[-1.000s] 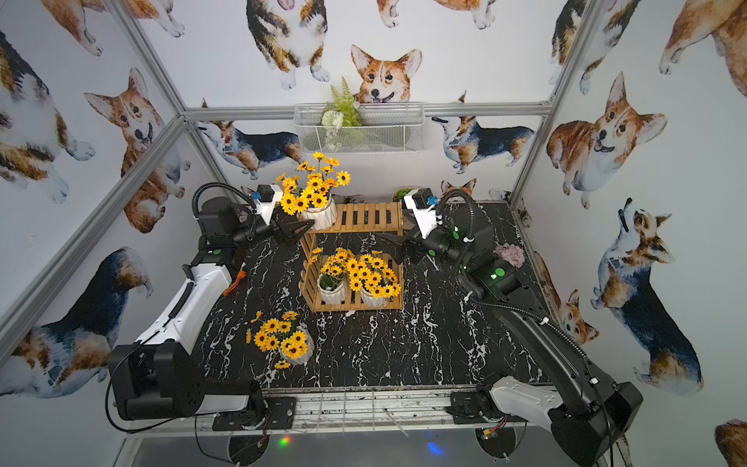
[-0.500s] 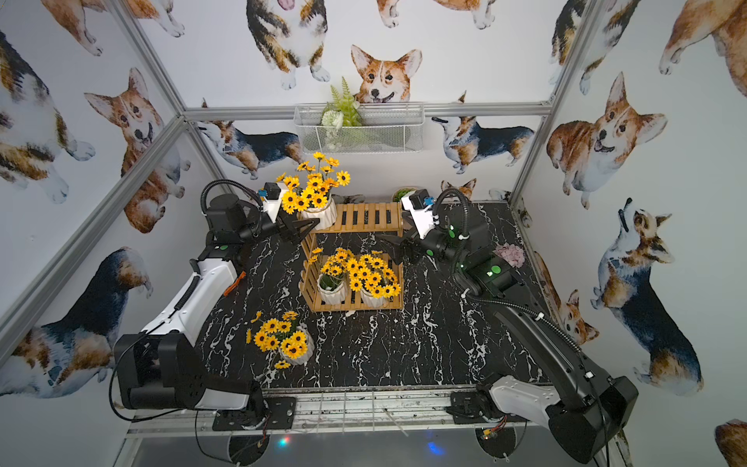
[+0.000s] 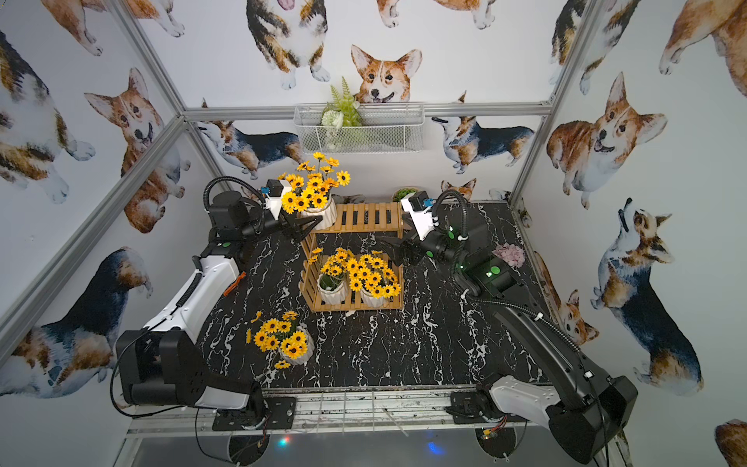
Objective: Take the sunflower pots off the shelves
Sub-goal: Pick up the sunflower pot from the shelf.
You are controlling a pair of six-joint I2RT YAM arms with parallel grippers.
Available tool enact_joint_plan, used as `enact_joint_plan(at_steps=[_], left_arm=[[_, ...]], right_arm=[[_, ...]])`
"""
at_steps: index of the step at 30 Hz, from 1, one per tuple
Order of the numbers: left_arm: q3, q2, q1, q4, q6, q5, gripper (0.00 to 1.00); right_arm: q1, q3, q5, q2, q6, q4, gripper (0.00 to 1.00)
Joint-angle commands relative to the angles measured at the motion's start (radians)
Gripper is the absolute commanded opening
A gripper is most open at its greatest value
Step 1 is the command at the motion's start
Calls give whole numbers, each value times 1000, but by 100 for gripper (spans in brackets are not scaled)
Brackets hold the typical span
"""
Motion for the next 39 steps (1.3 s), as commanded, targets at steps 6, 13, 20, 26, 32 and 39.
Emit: enact_joint_plan(at_steps=[6, 13, 20, 26, 32, 39], left_arm=[[23, 18, -8, 10, 32, 10, 100], [34, 31, -14, 16, 31, 7, 100], [47, 46, -18, 27, 30, 10, 100], [53, 59, -24, 34, 23, 13, 100], [60, 66, -27, 43, 16, 14, 100], [58, 65, -27, 52, 14, 21, 100]], right_arm=[[0, -1, -6, -9, -11, 9, 100], [-1, 3, -6, -4, -17, 2, 100], [-1, 5, -3, -4, -20, -4, 100], [0, 8, -2, -4, -21, -9, 100], [-1, 11, 0, -6, -22, -14, 100], [-1, 13, -3, -4, -21, -18, 100]])
